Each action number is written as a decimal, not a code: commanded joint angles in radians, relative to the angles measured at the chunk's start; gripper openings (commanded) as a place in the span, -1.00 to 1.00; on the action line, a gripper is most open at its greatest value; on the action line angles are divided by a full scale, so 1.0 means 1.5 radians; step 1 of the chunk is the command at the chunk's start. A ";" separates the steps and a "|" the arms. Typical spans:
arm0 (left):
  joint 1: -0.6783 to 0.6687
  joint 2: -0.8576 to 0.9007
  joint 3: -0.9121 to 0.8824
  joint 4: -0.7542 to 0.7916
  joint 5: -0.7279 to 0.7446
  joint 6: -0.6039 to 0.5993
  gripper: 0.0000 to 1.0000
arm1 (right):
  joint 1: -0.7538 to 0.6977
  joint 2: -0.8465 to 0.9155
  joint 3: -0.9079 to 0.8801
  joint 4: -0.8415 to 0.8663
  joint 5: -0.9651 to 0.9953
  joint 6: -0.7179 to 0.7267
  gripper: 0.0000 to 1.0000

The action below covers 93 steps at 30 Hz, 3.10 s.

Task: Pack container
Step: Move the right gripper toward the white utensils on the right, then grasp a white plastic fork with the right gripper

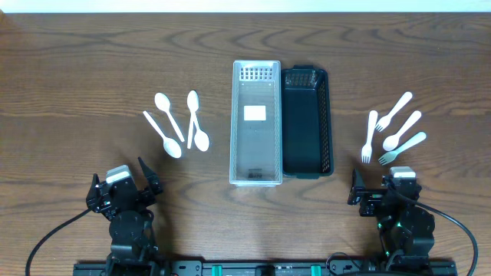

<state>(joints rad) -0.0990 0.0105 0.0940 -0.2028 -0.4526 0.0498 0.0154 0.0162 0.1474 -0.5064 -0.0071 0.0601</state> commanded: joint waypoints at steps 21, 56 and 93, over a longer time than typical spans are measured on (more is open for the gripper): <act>0.004 -0.004 -0.017 -0.003 0.018 -0.023 0.96 | 0.003 -0.007 -0.005 0.007 -0.073 0.035 0.98; 0.004 0.613 0.578 -0.313 0.378 -0.165 0.96 | 0.002 0.682 0.606 -0.262 -0.040 0.121 0.98; 0.004 0.755 0.617 -0.405 0.376 -0.098 0.96 | -0.276 1.229 0.755 -0.294 0.047 0.312 0.50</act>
<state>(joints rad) -0.0990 1.1393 0.9997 -0.8078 0.1135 -0.1070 -0.3897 1.8351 1.2675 -0.9604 0.0704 0.4843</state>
